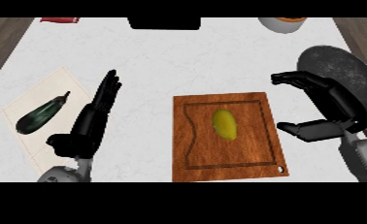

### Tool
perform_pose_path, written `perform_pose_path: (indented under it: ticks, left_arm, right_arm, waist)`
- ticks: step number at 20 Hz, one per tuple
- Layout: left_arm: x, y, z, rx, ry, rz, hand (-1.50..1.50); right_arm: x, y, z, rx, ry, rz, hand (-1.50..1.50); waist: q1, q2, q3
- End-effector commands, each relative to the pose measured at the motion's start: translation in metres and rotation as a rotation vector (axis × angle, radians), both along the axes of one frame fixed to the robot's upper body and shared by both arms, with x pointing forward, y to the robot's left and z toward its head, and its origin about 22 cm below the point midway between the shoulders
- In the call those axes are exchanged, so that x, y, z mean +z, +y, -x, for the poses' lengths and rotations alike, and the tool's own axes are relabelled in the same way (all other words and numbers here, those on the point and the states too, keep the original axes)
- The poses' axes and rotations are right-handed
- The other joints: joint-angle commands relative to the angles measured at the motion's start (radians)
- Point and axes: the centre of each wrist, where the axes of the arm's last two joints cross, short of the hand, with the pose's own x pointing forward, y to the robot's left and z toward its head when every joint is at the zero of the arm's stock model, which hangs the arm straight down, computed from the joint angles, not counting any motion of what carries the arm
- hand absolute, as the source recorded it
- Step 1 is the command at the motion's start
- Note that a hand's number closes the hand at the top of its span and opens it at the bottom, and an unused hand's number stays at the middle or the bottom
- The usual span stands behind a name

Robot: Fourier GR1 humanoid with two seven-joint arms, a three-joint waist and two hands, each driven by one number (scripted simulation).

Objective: Pick the lemon from the cutting board and place it in the pan

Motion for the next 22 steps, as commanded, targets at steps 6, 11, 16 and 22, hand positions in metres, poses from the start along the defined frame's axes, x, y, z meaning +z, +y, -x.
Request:
perform_pose_path:
  ticks: [6,11,16,22]
  left_arm:
    - [-0.018,-0.02,-0.003,-0.041,0.0,0.034,0.0]
    - [-0.005,-0.022,0.001,-0.033,-0.02,0.05,0.0]
    - [-0.005,-0.015,-0.005,-0.044,-0.016,0.047,0.0]
    - [-0.01,-0.021,0.005,-0.048,-0.033,0.054,0.0]
  right_arm:
    - [0.01,-0.021,-0.038,0.148,-0.132,0.267,-1.5]
    - [0.044,0.025,-0.057,0.226,-0.142,0.436,-1.5]
    - [0.033,0.066,-0.053,0.329,-0.107,0.69,-1.5]
    - [0.025,0.11,-0.047,0.434,-0.128,0.955,-1.5]
  waist:
    - [-0.005,-0.001,-0.001]
    - [-0.002,-0.004,-0.002]
    - [-0.003,-0.003,-0.002]
    - [-0.002,-0.005,-0.002]
